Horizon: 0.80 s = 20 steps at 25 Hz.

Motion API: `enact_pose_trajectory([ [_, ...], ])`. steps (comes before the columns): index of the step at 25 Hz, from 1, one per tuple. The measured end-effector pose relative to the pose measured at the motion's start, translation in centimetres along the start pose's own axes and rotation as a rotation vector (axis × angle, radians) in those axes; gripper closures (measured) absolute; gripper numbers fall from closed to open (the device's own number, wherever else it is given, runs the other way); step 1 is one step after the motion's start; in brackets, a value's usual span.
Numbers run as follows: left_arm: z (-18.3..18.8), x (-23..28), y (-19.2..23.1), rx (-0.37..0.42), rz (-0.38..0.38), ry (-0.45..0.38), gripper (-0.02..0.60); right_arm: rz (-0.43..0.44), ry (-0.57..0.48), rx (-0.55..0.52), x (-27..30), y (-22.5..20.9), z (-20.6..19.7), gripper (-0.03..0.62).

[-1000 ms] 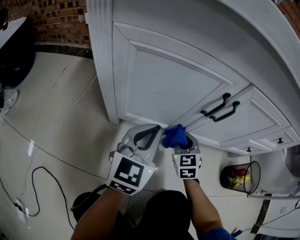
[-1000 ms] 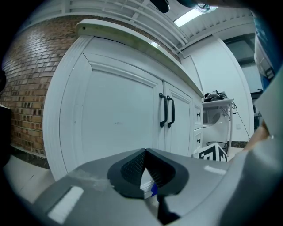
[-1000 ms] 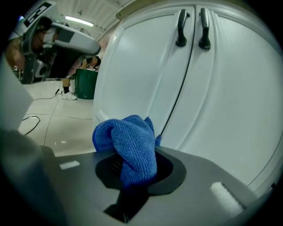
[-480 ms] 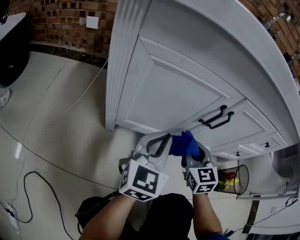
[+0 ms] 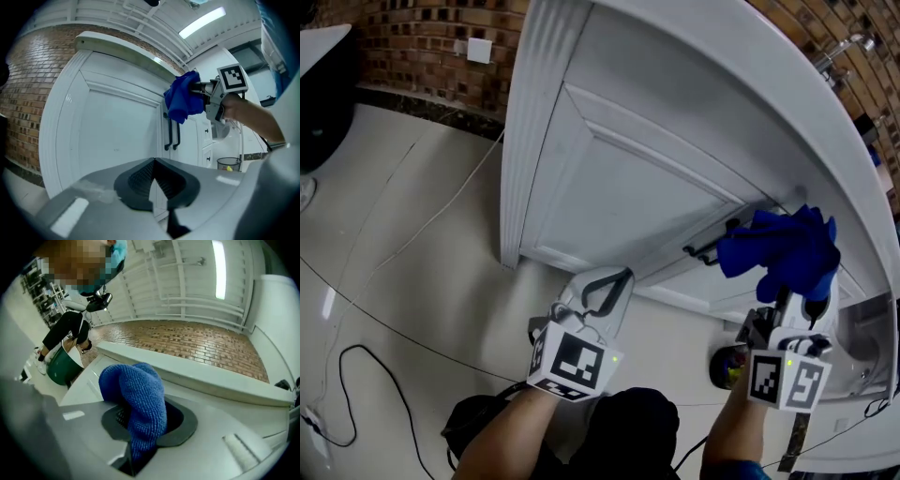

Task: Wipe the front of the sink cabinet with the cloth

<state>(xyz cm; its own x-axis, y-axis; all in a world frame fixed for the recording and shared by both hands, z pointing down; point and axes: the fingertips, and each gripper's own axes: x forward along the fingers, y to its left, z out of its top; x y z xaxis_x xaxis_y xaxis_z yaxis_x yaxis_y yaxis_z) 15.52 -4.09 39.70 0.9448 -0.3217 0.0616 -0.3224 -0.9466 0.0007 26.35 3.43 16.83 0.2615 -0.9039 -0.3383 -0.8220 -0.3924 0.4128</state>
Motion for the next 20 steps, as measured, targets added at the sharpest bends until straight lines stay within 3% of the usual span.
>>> enact_pose_trajectory([
  [3, -0.3, 0.7, 0.2, -0.041, 0.013, 0.002, 0.577, 0.01, 0.035, 0.007, 1.8, -0.4, -0.7, 0.517],
  [10, -0.8, 1.5, -1.7, -0.013, -0.015, 0.012, 0.577, 0.057, 0.12, 0.04, -0.2, 1.1, -4.7, 0.517],
  [20, -1.7, 2.0, -1.6, 0.034, -0.009, 0.062, 0.577, 0.187, 0.35, 0.142, -4.4, 6.4, -16.3, 0.516],
])
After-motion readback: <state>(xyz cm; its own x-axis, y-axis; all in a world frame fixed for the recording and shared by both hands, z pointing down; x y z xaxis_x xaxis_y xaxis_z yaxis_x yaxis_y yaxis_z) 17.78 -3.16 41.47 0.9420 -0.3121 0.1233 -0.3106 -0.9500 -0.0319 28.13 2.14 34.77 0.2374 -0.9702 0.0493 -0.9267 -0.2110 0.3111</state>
